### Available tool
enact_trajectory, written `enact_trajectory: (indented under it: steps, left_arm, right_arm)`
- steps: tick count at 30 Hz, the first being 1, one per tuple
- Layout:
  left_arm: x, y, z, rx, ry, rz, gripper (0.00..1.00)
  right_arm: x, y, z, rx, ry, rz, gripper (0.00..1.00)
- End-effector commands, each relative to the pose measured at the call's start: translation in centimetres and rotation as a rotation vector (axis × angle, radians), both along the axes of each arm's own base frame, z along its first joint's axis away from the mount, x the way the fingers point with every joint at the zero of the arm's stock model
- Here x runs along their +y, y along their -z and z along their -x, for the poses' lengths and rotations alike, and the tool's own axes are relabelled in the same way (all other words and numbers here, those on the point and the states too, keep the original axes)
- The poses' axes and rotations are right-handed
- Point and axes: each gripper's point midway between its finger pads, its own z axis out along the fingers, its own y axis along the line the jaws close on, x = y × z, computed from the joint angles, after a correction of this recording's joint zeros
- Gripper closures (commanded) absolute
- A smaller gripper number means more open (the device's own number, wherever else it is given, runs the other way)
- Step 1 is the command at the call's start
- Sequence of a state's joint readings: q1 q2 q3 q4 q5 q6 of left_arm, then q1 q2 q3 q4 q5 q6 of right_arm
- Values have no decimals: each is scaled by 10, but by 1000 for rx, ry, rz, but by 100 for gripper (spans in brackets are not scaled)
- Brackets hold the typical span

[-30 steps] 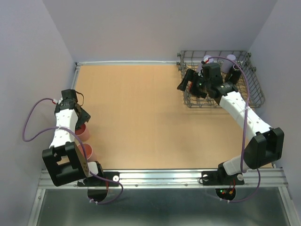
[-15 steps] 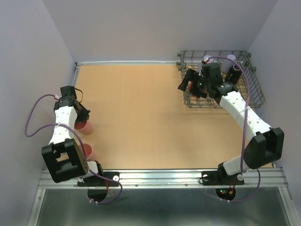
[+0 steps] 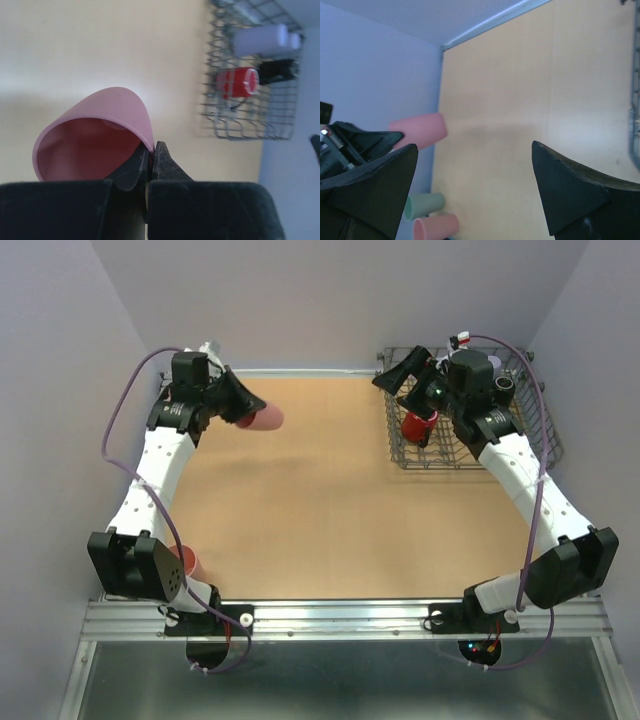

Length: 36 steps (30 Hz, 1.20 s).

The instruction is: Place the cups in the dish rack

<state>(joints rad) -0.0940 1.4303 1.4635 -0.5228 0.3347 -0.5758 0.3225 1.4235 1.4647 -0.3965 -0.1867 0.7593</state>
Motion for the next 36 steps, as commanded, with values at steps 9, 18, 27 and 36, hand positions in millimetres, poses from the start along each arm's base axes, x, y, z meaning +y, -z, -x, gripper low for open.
enact_trajectory:
  steps: [9, 18, 27, 36]
  left_arm:
    - [-154, -201, 50, -543, 592, 784, 100]
    - [-185, -211, 78, -545, 694, 974, 100]
    - [-178, -206, 88, -583, 637, 1190, 100]
    - [-179, -196, 62, -587, 448, 1051, 100]
  right_arm:
    - [50, -85, 22, -157, -227, -515, 0]
    - [53, -94, 18, -192, -244, -646, 0]
    - [52, -107, 16, -227, -236, -679, 0]
    - [50, -121, 19, -252, -235, -703, 0]
